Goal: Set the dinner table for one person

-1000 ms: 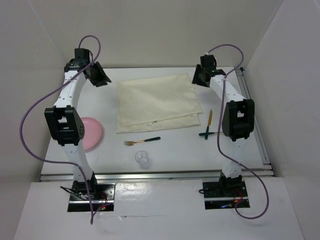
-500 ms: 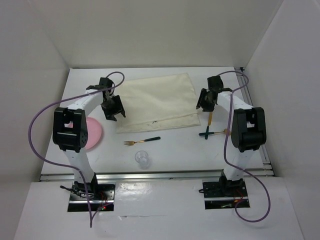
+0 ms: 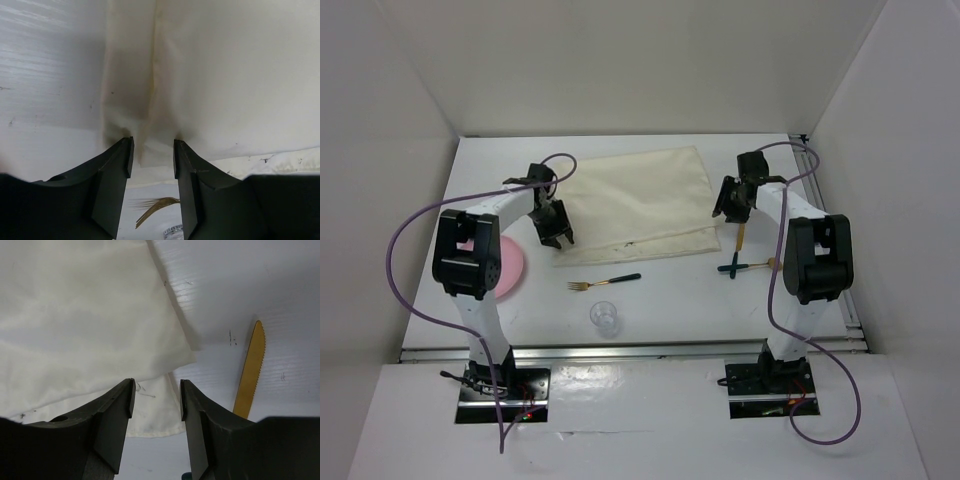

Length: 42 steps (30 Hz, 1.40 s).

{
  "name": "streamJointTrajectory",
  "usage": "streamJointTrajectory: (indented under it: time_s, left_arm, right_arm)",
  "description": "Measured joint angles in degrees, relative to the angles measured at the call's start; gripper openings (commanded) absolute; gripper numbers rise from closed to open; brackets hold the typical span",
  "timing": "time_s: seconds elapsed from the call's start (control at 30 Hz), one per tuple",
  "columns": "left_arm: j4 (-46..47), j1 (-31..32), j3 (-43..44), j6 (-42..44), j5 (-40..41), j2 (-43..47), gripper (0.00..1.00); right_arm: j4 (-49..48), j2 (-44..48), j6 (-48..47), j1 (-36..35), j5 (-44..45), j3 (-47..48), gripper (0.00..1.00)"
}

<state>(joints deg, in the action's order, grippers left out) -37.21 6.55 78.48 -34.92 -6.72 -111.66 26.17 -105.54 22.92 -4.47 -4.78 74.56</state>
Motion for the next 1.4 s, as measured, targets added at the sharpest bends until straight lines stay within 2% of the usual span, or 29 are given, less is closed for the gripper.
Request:
streamJointTrajectory:
  time_s: [0.17, 0.23, 0.33, 0.47, 0.6, 0.67, 0.77, 0.87, 1.17, 1.33, 1.4]
  left_arm:
    - [0.24, 0.70, -0.02, -0.07, 0.00, 0.00, 0.49]
    - [0.24, 0.70, -0.02, -0.11, 0.02, 0.00, 0.38]
    - [0.15, 0.70, -0.07, -0.20, 0.04, 0.00, 0.28]
    - [-0.11, 0.70, -0.04, -0.26, 0.04, 0.00, 0.26]
    - [-0.22, 0.70, -0.04, -0.17, 0.07, 0.00, 0.14]
    - [-0.31, 0.70, -0.04, 0.02, 0.07, 0.02, 0.00]
    - [-0.44, 0.70, -0.04, -0.02, 0.09, 0.20, 0.00]
    - [-0.92, 0.70, -0.02, -0.04, 0.20, 1.09, 0.00]
    - [-4.00, 0.70, 7.19, -0.02, 0.57, 3.87, 0.00]
    - [-4.68, 0.70, 8.11, -0.02, 0.50, 3.87, 0.00]
    - [-5.09, 0.70, 8.13, -0.02, 0.50, 3.87, 0.00]
  right_arm:
    - [0.00, 0.00, 0.00, 0.24, -0.20, 0.00, 0.53]
    - [-0.02, 0.00, 0.00, 0.39, -0.20, 0.00, 0.53]
    - [0.00, 0.00, 0.20, 0.46, -0.20, 0.00, 0.53]
    - [0.00, 0.00, 0.22, 0.55, -0.17, 0.00, 0.53]
    - [0.00, 0.00, 0.24, 0.90, -0.17, 0.00, 0.56]
    - [0.00, 0.00, 0.46, 1.33, -0.17, 0.00, 0.64]
    - [0.02, 0.00, 0.87, 2.23, -0.20, 0.00, 0.71]
    - [0.04, -0.02, 1.25, 3.30, -0.26, 0.04, 0.71]
    - [-0.35, -6.21, 1.49, 4.20, -3.54, 4.68, 0.68]
    - [-0.42, -8.35, 1.46, 4.20, -5.66, 4.57, 0.68]
    - [-0.52, -8.41, 1.42, 4.20, -6.05, 4.24, 0.63]
